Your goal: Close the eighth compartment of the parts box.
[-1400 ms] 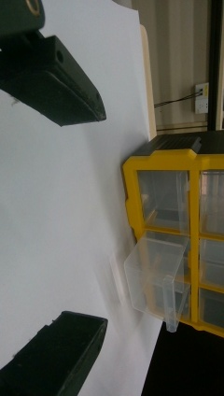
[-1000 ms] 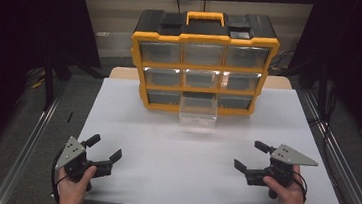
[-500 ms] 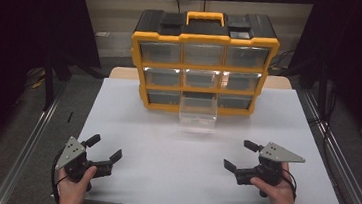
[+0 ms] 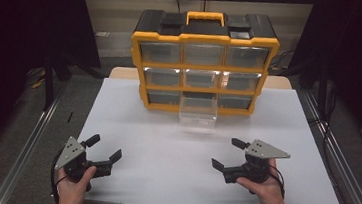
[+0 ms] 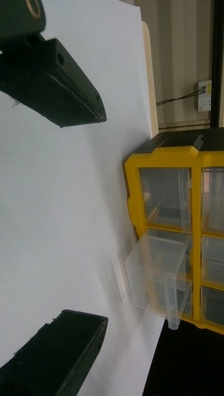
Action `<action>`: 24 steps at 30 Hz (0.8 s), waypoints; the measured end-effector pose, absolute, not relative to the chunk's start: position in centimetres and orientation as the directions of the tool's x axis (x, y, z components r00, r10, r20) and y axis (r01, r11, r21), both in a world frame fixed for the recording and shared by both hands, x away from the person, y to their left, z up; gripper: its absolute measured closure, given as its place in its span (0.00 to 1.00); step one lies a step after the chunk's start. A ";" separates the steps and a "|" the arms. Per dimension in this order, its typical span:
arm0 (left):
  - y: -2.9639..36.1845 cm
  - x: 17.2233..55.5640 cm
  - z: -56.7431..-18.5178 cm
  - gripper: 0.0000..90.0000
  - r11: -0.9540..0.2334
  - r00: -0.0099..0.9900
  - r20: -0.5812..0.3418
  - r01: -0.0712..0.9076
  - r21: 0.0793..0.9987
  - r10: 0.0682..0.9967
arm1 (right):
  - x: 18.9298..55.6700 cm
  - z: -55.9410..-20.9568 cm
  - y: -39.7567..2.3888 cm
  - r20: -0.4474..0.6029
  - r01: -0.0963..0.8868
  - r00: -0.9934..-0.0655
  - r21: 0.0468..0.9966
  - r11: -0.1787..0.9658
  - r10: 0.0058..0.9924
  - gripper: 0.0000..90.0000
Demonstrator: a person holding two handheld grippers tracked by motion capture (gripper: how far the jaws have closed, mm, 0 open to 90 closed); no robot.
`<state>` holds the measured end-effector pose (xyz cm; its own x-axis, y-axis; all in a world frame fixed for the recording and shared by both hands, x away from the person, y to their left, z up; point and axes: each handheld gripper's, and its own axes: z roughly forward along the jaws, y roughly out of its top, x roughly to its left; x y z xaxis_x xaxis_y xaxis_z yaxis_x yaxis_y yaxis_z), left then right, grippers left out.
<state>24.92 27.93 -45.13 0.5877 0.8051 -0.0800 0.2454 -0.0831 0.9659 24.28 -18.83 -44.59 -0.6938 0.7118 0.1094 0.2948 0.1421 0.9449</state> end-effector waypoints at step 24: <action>28.0 24.9 -45.1 0.04 -0.075 0.585 -0.084 0.242 0.967 0.807 | 25.7 -44.5 -15.2 0.109 0.280 -0.742 0.947 0.159 0.661 0.12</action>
